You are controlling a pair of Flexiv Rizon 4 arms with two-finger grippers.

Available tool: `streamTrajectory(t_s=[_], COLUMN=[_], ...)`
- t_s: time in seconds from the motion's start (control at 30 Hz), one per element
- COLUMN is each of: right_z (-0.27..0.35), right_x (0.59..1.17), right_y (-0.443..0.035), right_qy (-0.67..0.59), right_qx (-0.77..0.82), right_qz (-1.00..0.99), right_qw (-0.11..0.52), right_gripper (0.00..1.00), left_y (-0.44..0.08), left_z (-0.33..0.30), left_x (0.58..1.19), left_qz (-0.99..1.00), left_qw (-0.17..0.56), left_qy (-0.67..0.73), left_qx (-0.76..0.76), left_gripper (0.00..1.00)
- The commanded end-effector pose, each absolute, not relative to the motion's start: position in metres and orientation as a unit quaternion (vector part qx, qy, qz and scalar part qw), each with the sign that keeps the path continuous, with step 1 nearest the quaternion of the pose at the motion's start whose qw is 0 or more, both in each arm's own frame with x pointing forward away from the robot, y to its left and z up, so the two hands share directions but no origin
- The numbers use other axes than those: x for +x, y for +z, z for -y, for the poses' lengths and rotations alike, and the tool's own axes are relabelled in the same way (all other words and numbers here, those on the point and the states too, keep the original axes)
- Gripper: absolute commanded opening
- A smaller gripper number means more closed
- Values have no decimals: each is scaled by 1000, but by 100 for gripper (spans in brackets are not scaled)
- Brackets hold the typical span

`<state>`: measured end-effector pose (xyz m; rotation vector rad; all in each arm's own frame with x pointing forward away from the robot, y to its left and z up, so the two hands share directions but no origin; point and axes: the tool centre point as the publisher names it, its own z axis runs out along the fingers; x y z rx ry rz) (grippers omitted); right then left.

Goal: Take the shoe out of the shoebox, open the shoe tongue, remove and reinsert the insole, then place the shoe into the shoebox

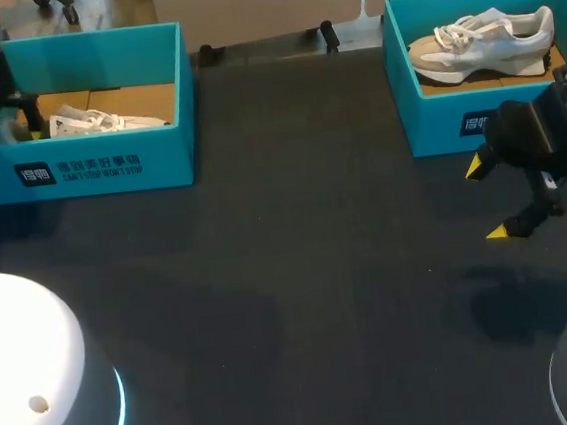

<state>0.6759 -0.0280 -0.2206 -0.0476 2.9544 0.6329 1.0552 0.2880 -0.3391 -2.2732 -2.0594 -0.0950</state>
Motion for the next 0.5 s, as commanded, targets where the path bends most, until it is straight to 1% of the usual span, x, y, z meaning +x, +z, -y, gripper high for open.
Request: streamTrajectory(t_s=[0.03,0.17,0.3,0.37,0.5], right_z=[27,27,27,27,27], right_x=[676,676,676,676,676], right_y=[-222,-222,-222,-222,-222], right_qy=[208,208,208,208,208], right_qx=[-15,-15,-15,-15,-15], right_qz=[-976,-976,-976,-976,-976], right_qw=[61,61,61,61,61], right_gripper=[100,100,100,100,100], left_y=[-315,-294,-272,-262,-245], left_z=[-292,-291,-290,-289,-289], left_x=[1047,1043,1036,1031,1024], left_qz=[670,668,669,679,689], left_qw=[25,7,-7,-23,-33], left_qy=[-31,-20,-20,-45,-26], left_qx=[-742,-744,-743,-732,-724], left_gripper=[99,97,98,99,96])
